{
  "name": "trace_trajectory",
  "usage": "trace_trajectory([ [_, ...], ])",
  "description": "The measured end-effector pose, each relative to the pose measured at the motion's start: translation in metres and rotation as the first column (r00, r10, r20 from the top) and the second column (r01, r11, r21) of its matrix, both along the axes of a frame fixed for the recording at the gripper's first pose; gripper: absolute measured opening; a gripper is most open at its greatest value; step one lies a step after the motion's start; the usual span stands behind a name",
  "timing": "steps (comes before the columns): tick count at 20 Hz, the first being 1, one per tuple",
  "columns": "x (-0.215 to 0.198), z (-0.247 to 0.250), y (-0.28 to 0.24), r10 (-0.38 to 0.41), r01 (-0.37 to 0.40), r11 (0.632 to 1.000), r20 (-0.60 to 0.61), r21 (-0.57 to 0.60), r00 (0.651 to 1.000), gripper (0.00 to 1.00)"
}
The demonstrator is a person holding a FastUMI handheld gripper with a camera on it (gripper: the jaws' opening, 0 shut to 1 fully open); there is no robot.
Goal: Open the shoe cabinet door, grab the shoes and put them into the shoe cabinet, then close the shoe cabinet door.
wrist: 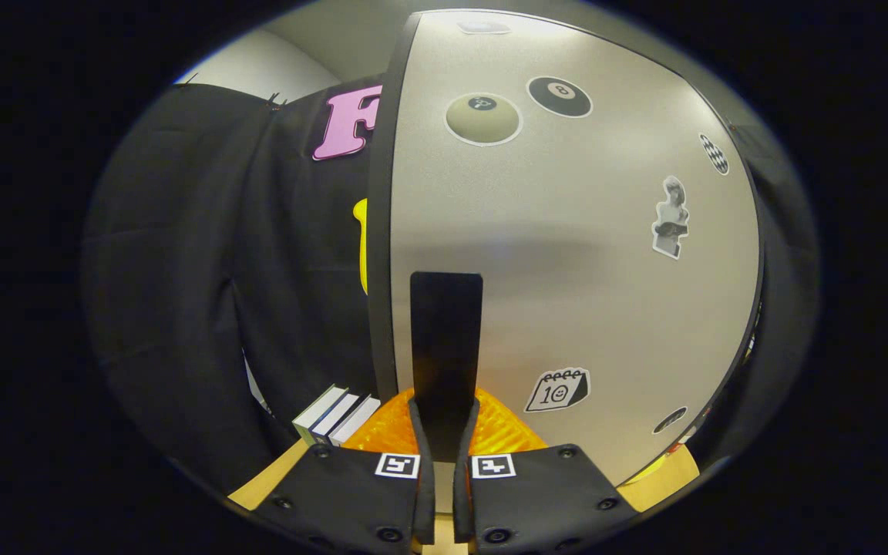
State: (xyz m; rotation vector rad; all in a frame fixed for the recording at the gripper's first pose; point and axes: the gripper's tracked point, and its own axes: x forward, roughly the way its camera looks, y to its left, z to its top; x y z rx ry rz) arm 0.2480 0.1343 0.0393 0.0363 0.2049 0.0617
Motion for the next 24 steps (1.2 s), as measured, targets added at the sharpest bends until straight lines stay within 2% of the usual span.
trace_trajectory([
  [11,-0.053,0.002,-0.021,0.012,-0.011,0.999,0.021,-0.04,1.0,0.11],
  [24,-0.108,0.004,-0.064,-0.013,0.014,1.0,0.048,-0.019,0.999,0.1],
])
